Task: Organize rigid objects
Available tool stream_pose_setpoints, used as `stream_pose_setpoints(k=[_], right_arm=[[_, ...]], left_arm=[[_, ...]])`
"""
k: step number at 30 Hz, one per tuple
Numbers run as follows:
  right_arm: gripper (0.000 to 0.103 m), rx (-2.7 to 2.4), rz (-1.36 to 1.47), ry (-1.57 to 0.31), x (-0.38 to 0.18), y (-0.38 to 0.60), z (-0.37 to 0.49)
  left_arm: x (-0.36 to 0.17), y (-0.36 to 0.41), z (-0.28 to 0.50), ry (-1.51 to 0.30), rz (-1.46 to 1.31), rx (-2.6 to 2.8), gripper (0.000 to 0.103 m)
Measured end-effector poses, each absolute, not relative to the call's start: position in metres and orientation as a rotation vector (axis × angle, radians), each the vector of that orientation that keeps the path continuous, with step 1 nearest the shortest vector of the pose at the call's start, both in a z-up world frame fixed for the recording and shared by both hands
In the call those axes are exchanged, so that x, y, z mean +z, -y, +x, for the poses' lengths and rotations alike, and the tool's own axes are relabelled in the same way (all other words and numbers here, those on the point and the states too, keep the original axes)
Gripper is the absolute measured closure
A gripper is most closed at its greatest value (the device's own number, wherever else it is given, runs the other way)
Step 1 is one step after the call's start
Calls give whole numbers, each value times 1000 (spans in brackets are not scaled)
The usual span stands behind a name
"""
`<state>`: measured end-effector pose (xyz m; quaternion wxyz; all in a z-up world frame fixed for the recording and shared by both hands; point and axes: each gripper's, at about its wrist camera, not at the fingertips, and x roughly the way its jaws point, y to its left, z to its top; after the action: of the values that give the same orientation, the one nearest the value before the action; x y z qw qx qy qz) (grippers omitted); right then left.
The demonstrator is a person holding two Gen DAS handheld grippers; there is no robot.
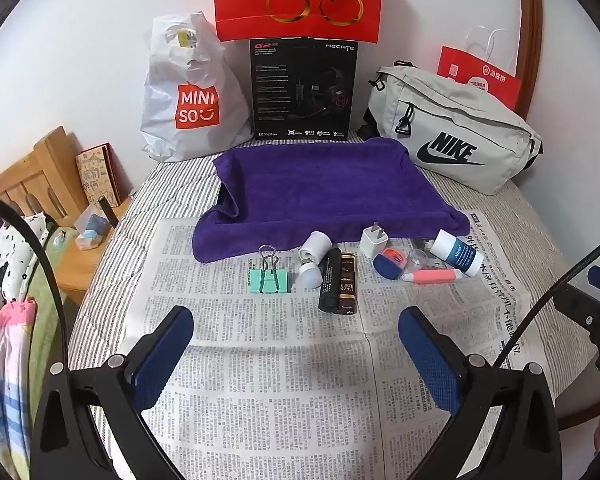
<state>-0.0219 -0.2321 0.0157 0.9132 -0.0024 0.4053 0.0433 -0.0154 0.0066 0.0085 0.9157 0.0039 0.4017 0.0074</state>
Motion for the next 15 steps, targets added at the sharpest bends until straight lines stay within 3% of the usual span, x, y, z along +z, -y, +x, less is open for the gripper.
stream_pose_setpoints(k=[15], right_arm=[[0, 68, -14, -835, 15, 231, -23]], left_arm=[[12, -6, -17, -831, 10, 22, 0]])
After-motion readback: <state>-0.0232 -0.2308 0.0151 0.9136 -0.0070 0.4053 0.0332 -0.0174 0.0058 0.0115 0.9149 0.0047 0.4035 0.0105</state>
